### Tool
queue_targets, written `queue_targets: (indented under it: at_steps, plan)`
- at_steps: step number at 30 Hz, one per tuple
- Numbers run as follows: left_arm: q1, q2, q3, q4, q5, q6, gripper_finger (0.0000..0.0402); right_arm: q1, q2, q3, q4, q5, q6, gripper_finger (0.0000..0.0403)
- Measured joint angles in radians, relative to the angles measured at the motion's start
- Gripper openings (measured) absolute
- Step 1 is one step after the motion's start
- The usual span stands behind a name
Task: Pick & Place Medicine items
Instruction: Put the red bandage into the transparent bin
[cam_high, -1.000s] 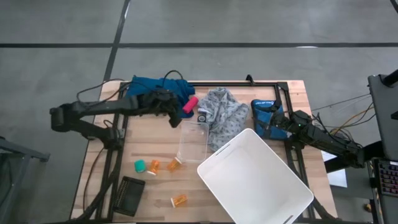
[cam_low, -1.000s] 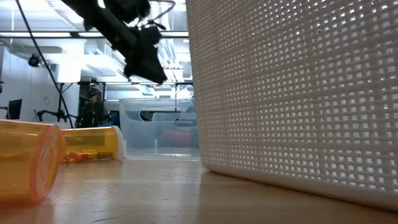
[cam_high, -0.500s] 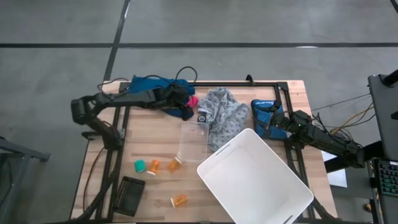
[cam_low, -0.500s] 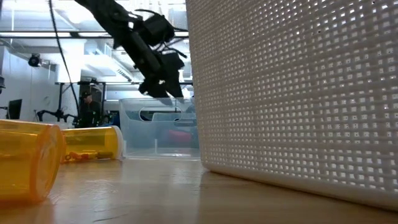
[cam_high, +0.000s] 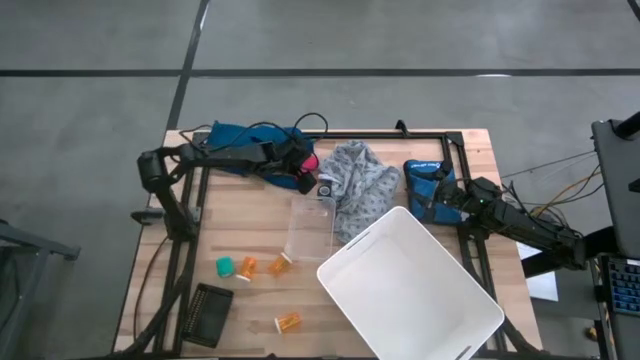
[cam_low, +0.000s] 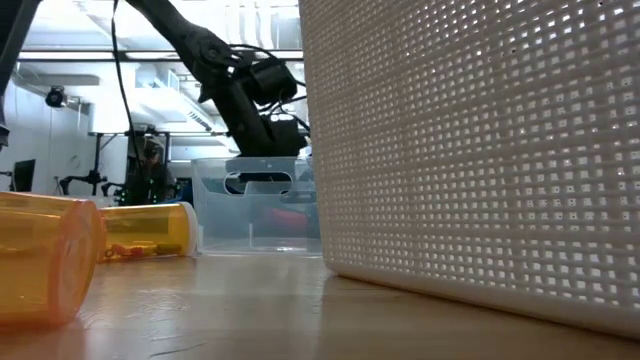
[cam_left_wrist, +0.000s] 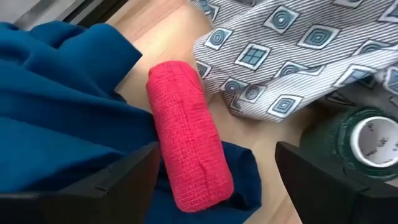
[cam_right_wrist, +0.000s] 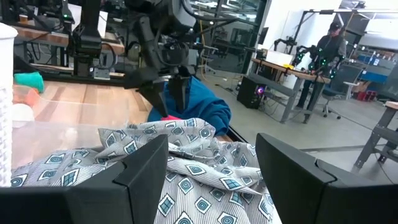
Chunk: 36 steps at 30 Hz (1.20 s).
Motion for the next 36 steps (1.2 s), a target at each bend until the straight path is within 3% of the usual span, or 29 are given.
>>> queue_targets:
  at_steps: [36]
  plan:
    - [0.012,0.1,-0.024,0.062,-0.03,-0.053,0.0318,0.0,0.001,0.0,0.0,0.001,0.0,0.024]
